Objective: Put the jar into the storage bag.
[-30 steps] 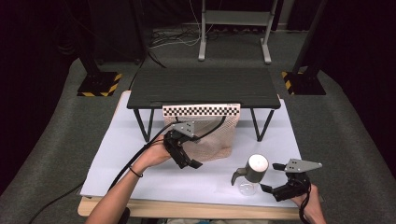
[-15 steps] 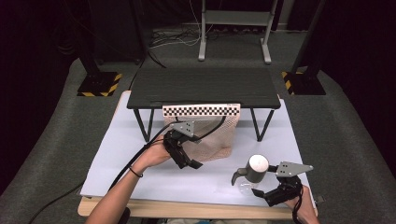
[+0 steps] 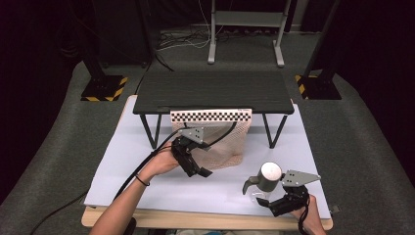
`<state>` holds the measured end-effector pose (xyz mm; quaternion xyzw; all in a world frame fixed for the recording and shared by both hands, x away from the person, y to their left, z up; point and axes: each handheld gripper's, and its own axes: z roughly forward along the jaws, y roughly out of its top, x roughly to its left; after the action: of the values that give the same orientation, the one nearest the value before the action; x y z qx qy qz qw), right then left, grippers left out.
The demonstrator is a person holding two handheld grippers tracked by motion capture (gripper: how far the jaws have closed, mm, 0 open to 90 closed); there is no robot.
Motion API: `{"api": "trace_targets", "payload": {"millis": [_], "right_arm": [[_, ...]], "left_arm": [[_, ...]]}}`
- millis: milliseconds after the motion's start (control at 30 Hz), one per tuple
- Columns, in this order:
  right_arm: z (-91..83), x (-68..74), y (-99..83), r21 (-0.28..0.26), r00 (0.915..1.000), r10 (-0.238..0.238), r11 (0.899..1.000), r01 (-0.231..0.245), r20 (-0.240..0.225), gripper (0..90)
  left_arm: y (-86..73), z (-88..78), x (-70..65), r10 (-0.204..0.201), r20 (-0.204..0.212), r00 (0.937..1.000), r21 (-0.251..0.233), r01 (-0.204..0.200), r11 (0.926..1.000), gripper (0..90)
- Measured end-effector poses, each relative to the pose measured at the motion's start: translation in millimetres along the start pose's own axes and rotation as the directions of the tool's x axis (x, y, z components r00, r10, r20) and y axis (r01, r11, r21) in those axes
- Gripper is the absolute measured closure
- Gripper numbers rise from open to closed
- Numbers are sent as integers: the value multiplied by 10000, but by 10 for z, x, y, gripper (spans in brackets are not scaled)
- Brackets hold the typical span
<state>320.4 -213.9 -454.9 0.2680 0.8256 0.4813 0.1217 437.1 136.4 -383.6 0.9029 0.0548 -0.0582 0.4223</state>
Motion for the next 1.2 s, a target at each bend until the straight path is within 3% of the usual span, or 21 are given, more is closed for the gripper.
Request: {"api": "trace_targets", "payload": {"millis": [167,300,467,767,1033,1200], "right_arm": [[12,-11,-13,-214,9996,266,9994,-266,-25,203],[26,-4,-24,-100,9998,152,9998,-151,124,277],[26,7,-21,-205,9996,73,9998,-68,273,292],[16,3,-3,-503,9974,578,9972,-557,427,297],[-4,35,68,-577,9957,690,9962,-654,624,298],[25,105,157,-346,9951,501,9983,-473,852,298]], "left_arm": [[11,-10,-13,14,68,10000,-59,-14,10000,0],[18,-12,-18,33,86,10000,-48,-33,10000,0],[-6,-11,5,15,89,10000,-66,-14,10000,0],[-5,-31,-13,105,215,9997,-233,-100,9997,0],[-16,-22,-1,96,181,9998,-224,-92,9997,0],[-8,-23,-15,106,160,9998,-242,-102,9997,0]]}}
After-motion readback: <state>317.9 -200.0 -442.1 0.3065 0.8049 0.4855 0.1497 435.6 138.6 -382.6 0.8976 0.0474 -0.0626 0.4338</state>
